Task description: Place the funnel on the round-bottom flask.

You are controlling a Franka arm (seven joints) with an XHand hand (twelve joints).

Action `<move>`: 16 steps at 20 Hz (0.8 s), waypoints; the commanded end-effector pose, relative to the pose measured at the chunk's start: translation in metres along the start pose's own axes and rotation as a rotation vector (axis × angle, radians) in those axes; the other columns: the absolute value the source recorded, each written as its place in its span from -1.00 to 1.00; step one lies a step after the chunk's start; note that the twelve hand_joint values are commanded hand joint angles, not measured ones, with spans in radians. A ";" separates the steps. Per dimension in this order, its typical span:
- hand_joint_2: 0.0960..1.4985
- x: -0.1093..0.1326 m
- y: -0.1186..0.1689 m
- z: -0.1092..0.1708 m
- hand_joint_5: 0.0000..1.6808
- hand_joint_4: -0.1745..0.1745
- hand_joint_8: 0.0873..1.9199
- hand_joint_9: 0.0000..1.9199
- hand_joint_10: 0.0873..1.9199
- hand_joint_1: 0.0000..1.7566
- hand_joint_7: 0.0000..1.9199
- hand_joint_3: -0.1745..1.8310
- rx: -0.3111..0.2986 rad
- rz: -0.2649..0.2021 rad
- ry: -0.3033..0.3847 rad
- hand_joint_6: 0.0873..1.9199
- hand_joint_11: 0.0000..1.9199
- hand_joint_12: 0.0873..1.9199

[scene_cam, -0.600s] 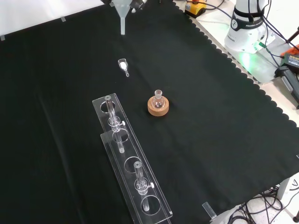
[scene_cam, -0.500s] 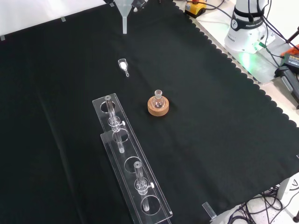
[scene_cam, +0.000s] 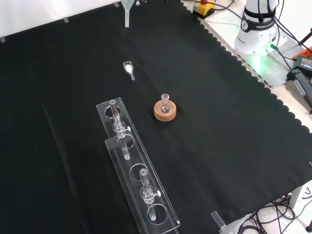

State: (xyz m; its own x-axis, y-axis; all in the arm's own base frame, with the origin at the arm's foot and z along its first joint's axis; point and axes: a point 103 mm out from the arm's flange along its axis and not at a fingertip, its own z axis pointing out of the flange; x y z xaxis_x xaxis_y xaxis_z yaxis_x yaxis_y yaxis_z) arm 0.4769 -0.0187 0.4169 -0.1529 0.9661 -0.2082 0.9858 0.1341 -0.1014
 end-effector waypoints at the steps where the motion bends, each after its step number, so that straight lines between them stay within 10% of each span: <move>1: -0.07 0.004 0.013 0.026 -0.26 -1.00 0.82 0.51 0.67 -0.14 0.07 -0.11 0.127 0.044 -0.079 0.67 0.73 0.30; 16: -0.08 0.070 0.017 0.034 -0.25 -1.00 0.81 0.51 0.66 -0.14 0.08 -0.10 0.267 0.056 -0.105 0.68 0.74 0.30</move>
State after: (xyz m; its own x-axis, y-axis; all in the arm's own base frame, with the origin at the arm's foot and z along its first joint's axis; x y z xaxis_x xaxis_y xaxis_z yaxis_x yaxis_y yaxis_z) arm 0.4899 0.0201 0.3757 -0.1030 0.9515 -0.2898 0.9609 0.0200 -0.2760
